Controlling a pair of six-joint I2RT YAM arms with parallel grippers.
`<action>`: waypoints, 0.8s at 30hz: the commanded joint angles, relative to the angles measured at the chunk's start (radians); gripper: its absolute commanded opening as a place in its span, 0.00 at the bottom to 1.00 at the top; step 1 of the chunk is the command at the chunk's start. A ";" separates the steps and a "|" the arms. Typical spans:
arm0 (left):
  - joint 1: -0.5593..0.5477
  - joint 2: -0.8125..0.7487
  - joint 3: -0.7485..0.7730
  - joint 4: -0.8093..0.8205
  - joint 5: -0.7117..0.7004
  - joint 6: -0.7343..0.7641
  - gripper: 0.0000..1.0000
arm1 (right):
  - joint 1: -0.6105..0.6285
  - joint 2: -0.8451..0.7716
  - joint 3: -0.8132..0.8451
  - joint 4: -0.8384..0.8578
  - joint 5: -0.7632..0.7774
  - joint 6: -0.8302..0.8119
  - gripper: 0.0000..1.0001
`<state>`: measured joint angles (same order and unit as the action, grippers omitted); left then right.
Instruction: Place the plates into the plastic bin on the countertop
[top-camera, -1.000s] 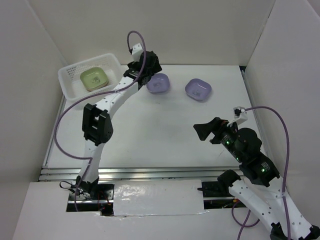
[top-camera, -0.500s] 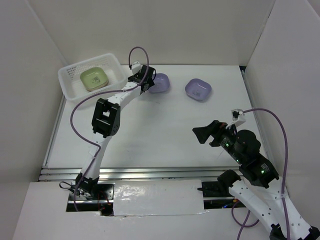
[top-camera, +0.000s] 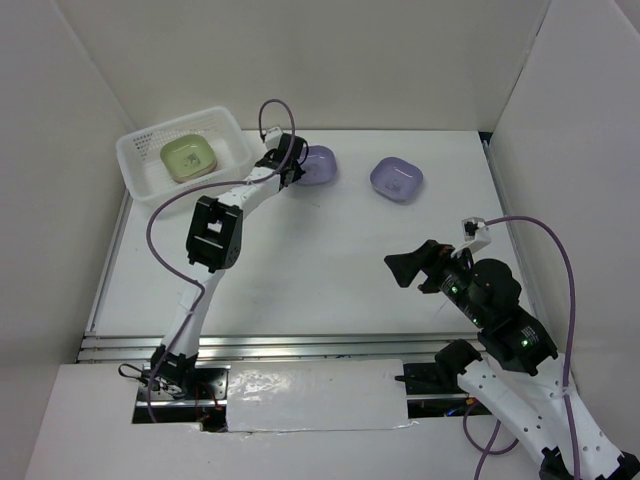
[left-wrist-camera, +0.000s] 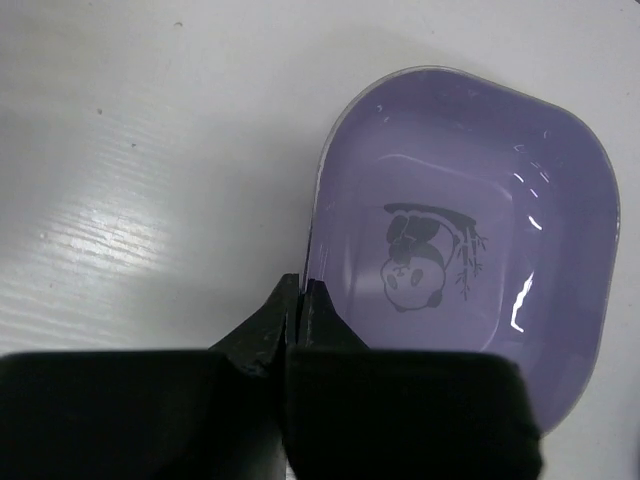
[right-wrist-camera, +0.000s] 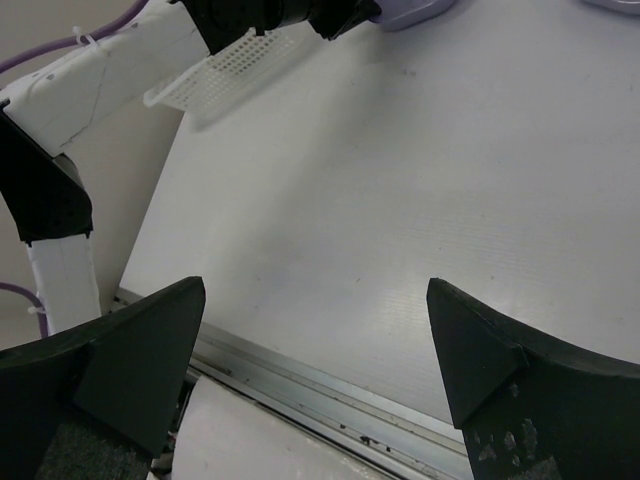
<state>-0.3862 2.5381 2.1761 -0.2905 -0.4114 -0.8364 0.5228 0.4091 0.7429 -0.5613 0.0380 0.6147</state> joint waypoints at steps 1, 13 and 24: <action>0.021 -0.067 0.001 0.070 0.057 0.031 0.00 | -0.003 0.008 0.047 0.018 0.010 -0.003 1.00; 0.203 -0.572 -0.210 0.050 -0.015 0.057 0.00 | -0.001 0.019 0.084 0.023 -0.007 -0.009 1.00; 0.536 -0.529 -0.303 0.065 0.124 0.168 0.00 | 0.000 0.005 0.116 -0.009 -0.020 -0.021 1.00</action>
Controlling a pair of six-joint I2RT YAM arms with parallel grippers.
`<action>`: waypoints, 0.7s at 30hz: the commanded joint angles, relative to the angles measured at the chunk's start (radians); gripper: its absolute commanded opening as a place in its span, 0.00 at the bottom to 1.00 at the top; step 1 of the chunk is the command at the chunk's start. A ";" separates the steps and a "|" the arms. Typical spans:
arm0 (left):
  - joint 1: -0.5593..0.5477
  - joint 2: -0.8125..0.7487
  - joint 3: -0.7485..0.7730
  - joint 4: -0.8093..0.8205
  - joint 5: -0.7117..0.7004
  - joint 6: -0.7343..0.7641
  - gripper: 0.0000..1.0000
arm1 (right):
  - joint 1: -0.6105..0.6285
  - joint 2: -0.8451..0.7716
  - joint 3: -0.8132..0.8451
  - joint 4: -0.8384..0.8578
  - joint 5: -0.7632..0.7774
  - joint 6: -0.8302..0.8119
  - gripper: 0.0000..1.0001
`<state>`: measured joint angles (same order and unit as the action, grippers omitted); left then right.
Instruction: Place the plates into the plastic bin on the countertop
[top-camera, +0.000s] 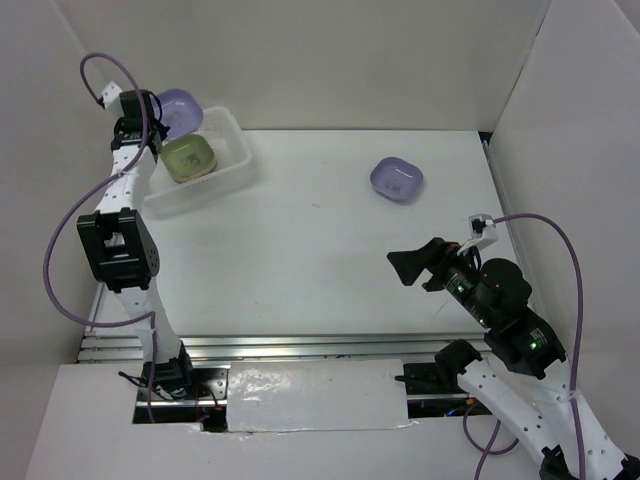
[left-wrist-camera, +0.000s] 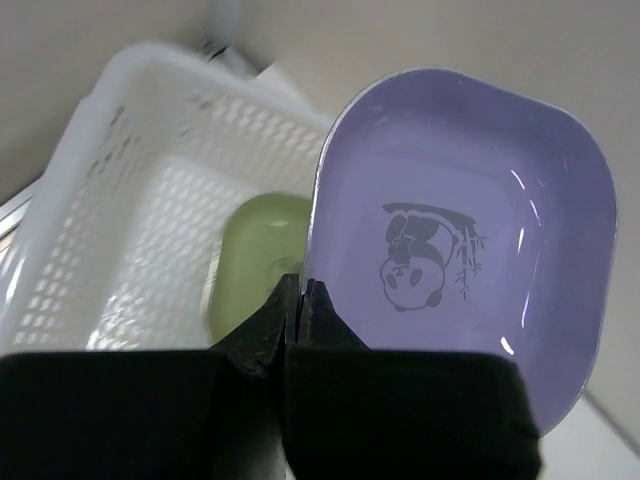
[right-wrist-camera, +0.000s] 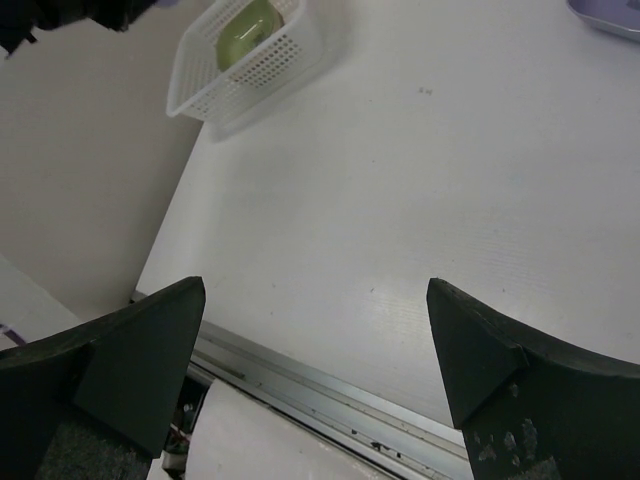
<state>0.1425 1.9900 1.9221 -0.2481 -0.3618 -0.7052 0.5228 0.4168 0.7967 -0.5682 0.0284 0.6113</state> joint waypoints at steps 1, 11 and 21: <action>0.025 0.033 -0.048 0.023 0.081 0.050 0.00 | -0.001 -0.007 0.067 -0.012 -0.007 -0.021 1.00; -0.004 0.087 0.003 -0.088 -0.012 0.044 0.99 | 0.000 -0.010 0.070 -0.012 -0.001 -0.021 1.00; -0.346 -0.200 -0.127 0.003 -0.164 0.147 0.99 | -0.004 0.025 0.006 0.062 0.191 0.007 1.00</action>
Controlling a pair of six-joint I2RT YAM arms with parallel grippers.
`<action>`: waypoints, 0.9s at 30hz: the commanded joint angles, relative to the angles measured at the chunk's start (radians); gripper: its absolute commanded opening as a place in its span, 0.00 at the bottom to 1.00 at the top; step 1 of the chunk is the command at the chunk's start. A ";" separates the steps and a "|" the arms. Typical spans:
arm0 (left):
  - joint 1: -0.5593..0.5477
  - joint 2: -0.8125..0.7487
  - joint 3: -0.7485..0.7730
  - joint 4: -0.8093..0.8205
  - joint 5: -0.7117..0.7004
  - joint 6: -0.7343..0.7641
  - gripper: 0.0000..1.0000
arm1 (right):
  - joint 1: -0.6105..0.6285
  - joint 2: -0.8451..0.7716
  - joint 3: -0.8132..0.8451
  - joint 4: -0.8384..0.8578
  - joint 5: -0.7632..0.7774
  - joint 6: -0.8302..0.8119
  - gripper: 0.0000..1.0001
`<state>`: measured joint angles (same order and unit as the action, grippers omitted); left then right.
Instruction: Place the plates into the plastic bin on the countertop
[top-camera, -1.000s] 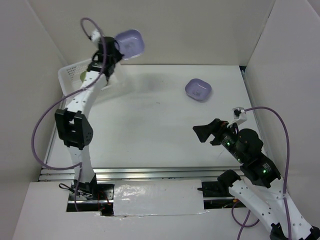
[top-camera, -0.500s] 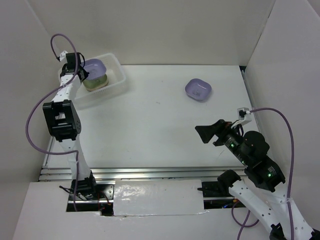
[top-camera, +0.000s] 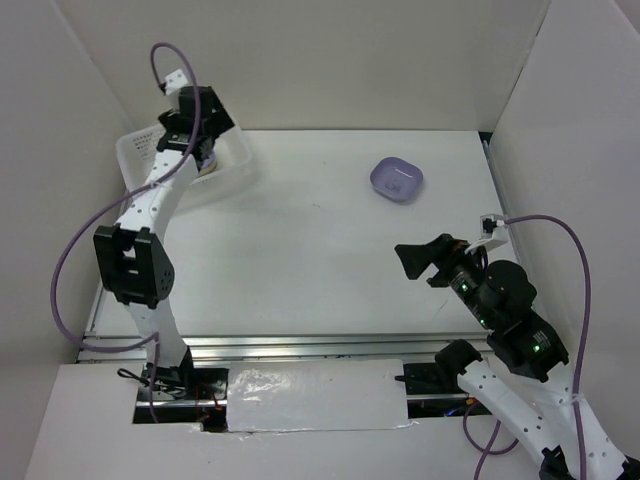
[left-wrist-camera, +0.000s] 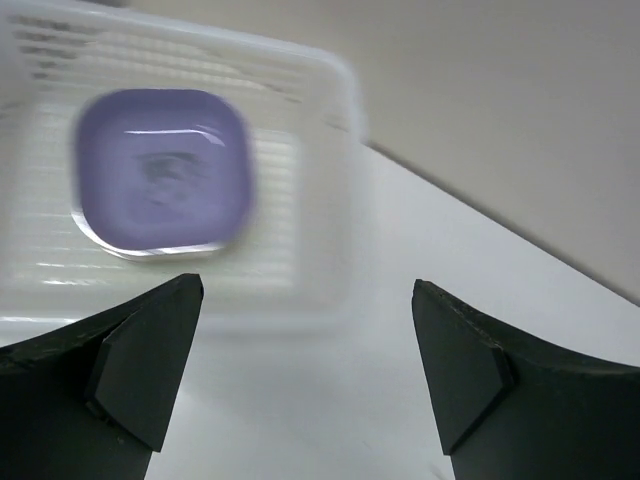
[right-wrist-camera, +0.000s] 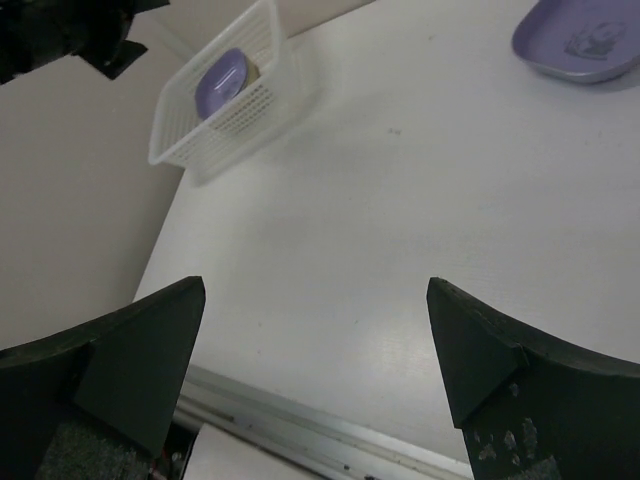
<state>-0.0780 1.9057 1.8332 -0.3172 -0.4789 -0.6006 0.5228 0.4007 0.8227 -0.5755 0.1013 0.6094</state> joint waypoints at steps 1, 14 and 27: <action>-0.147 -0.128 -0.058 0.060 -0.041 0.019 0.99 | -0.006 0.071 -0.026 0.094 0.183 0.012 1.00; -0.518 -0.578 -0.628 0.101 0.120 -0.169 0.99 | -0.463 1.292 0.486 0.276 0.013 0.038 0.95; -0.609 -0.698 -0.772 0.029 0.100 -0.119 0.99 | -0.561 1.822 0.986 0.016 -0.139 0.043 0.61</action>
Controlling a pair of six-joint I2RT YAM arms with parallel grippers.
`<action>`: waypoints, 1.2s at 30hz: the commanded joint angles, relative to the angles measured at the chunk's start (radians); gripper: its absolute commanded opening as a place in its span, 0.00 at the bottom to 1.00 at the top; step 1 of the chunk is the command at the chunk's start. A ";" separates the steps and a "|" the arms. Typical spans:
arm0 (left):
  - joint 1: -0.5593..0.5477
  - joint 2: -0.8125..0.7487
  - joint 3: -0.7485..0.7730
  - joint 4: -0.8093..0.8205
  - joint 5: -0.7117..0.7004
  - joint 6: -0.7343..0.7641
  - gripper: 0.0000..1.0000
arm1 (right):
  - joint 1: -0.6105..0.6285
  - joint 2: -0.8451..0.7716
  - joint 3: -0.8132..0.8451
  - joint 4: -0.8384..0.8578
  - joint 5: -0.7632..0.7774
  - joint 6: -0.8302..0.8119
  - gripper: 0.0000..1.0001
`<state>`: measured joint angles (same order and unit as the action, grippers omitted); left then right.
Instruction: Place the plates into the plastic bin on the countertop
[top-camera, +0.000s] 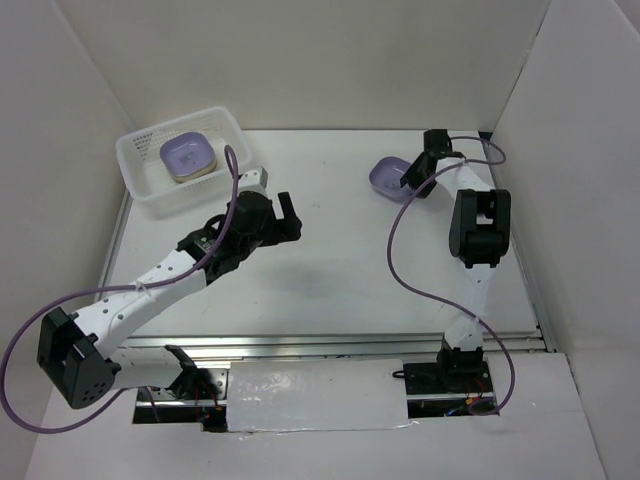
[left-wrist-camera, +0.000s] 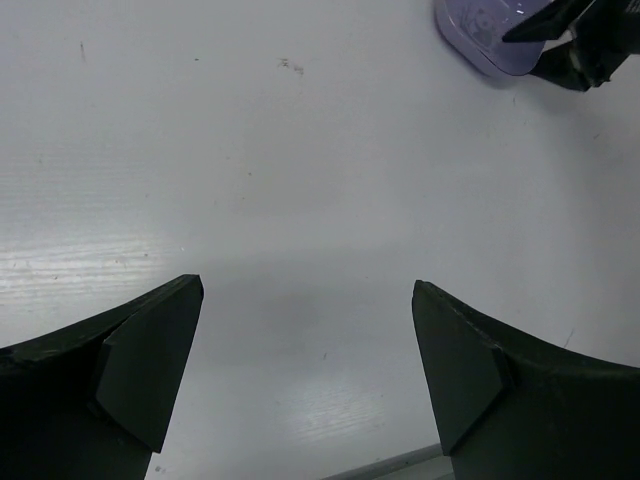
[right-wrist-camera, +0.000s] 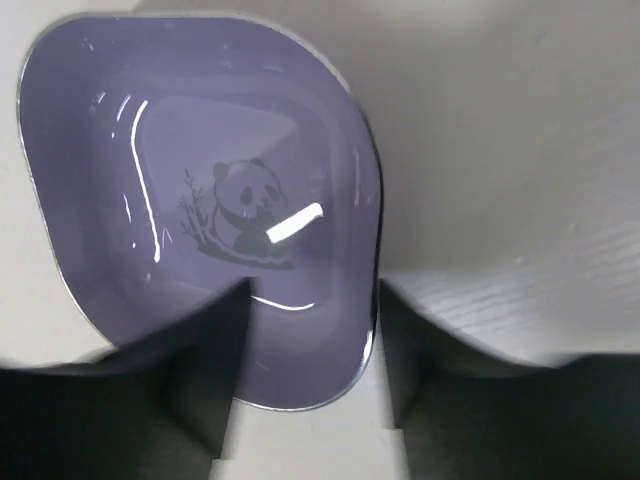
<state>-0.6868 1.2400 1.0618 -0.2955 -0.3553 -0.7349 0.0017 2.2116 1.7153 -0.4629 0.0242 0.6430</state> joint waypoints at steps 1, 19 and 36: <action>0.004 -0.039 -0.005 -0.002 -0.033 0.017 0.99 | -0.045 0.043 0.137 -0.150 -0.069 0.007 0.47; 0.170 0.336 0.256 0.053 0.176 0.118 0.99 | 0.228 -0.476 -0.345 -0.008 0.118 -0.043 0.00; 0.185 0.569 0.468 -0.073 0.230 0.173 0.00 | 0.544 -0.780 -0.421 -0.036 0.103 -0.037 0.43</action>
<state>-0.5129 1.8000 1.5043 -0.3374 -0.0826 -0.5816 0.5339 1.4822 1.2678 -0.5270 0.1280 0.6083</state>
